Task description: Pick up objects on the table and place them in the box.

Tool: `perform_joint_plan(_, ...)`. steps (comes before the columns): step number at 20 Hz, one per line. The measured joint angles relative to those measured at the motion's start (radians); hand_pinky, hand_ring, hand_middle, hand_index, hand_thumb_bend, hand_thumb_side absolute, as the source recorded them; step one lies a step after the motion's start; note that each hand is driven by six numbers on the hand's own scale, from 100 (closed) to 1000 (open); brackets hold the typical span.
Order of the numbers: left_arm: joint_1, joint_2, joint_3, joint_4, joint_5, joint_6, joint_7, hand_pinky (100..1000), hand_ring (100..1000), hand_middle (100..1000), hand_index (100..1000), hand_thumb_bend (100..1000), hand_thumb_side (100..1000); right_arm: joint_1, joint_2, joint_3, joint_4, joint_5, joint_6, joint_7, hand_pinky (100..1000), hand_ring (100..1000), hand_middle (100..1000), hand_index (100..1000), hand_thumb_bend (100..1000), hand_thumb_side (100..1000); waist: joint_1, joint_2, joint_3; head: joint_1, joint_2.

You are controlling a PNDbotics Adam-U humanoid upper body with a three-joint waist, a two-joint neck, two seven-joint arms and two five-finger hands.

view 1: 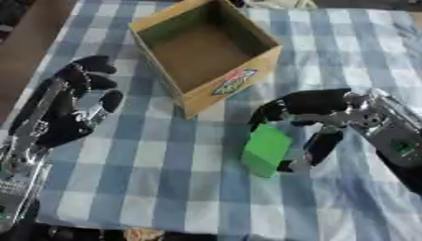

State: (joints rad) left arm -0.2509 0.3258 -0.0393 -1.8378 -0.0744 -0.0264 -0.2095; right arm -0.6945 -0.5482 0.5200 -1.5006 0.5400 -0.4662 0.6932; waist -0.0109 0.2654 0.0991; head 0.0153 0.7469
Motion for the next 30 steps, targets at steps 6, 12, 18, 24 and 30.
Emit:
perform_joint_plan(6,0.0,0.0,0.0,0.0,0.0,0.0,0.0,788,685,719,869,497,512,0.001,0.0,-0.007,-0.006,-0.002,-0.006,-0.006,869,871,860,638,308,392,0.0,0.0,-0.001,0.0,0.0)
perform_joint_plan(12,0.0,0.0,0.0,0.0,0.0,0.0,0.0,789,685,719,868,497,510,-0.001,-0.016,-0.024,-0.048,-0.027,-0.009,-0.009,868,869,859,626,306,386,0.0,0.0,-0.005,0.002,0.0)
perform_joint_plan(18,0.0,0.0,0.0,0.0,0.007,0.0,0.0,789,684,719,868,497,510,-0.029,-0.065,-0.05,-0.107,-0.093,0.004,0.004,867,868,858,619,305,379,-0.003,0.0,-0.007,0.005,0.0)
perform_joint_plan(24,0.0,0.0,0.0,-0.001,0.014,-0.002,-0.002,789,684,719,868,497,509,-0.062,-0.123,-0.096,-0.121,-0.173,0.034,0.034,866,868,859,619,301,375,-0.004,0.0,0.0,0.008,0.0)
perform_joint_plan(30,-0.006,0.0,-0.006,-0.002,0.018,-0.004,-0.01,789,683,719,867,498,506,-0.115,-0.145,-0.15,-0.079,-0.195,0.05,0.05,869,869,860,619,311,362,-0.011,-0.001,0.026,0.0,-0.002)
